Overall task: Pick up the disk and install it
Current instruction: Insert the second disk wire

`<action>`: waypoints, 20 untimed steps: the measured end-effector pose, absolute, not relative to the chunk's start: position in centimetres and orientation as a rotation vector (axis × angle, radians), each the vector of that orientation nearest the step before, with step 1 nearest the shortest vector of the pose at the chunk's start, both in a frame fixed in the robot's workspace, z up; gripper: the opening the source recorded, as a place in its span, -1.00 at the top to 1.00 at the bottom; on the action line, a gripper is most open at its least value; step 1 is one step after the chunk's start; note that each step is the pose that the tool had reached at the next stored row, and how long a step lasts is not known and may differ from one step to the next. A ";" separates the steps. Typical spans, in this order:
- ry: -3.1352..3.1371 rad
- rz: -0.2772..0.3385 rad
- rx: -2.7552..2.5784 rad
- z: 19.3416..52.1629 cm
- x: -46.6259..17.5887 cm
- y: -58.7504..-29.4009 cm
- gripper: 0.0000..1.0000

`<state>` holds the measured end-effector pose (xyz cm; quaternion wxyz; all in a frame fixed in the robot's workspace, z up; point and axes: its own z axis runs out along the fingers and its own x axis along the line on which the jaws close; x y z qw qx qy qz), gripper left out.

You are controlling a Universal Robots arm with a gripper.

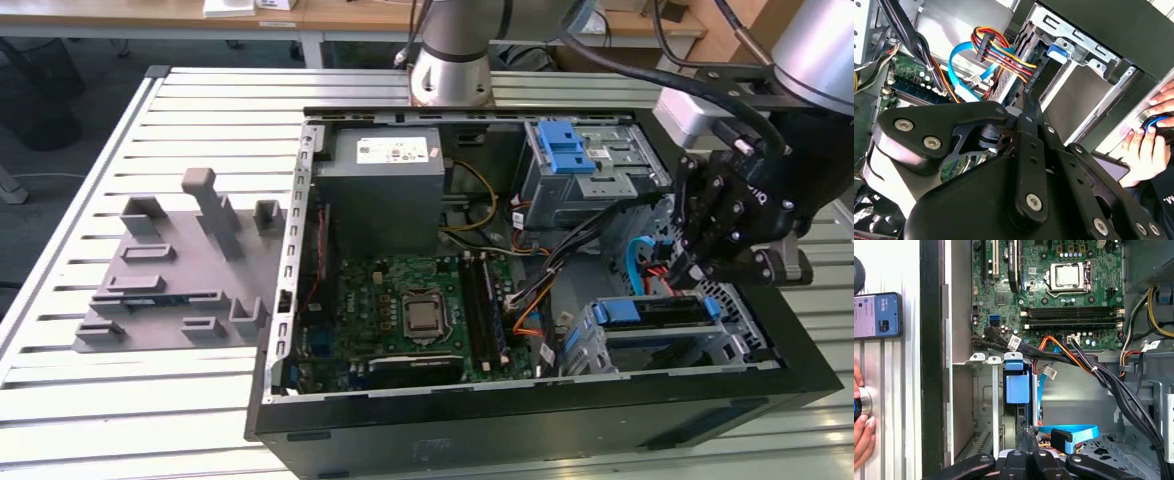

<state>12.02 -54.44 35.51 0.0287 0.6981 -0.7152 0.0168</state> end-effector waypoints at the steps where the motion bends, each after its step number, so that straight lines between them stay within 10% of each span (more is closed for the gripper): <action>1: -2.207 0.052 2.154 35.6 12.0 -54.4 0.79; 20: -2.214 0.066 2.160 37.8 10.6 -54.3 0.79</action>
